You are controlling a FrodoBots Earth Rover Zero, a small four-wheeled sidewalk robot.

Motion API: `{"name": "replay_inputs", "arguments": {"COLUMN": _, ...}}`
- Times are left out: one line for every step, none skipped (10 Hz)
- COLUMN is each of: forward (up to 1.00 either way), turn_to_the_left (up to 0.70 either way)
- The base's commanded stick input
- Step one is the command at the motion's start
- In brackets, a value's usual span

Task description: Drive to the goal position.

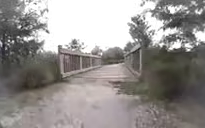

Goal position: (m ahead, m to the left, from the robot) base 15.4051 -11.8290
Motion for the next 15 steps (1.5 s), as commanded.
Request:
{"name": "replay_inputs", "arguments": {"forward": 0.70, "turn_to_the_left": 0.00}}
{"name": "replay_inputs", "arguments": {"forward": 0.70, "turn_to_the_left": 0.00}}
{"name": "replay_inputs", "arguments": {"forward": 0.70, "turn_to_the_left": 0.00}}
{"name": "replay_inputs", "arguments": {"forward": 0.70, "turn_to_the_left": 0.00}}
{"name": "replay_inputs", "arguments": {"forward": 0.70, "turn_to_the_left": 0.00}}
{"name": "replay_inputs", "arguments": {"forward": 0.70, "turn_to_the_left": 0.00}}
{"name": "replay_inputs", "arguments": {"forward": 0.70, "turn_to_the_left": 0.00}}
{"name": "replay_inputs", "arguments": {"forward": 0.70, "turn_to_the_left": 0.00}}
{"name": "replay_inputs", "arguments": {"forward": 0.70, "turn_to_the_left": 0.00}}
{"name": "replay_inputs", "arguments": {"forward": 0.70, "turn_to_the_left": 0.00}}
{"name": "replay_inputs", "arguments": {"forward": 0.70, "turn_to_the_left": 0.00}}
{"name": "replay_inputs", "arguments": {"forward": 0.70, "turn_to_the_left": 0.00}}
{"name": "replay_inputs", "arguments": {"forward": 0.70, "turn_to_the_left": 0.00}}
{"name": "replay_inputs", "arguments": {"forward": 0.70, "turn_to_the_left": 0.00}}
{"name": "replay_inputs", "arguments": {"forward": 0.70, "turn_to_the_left": 0.00}}
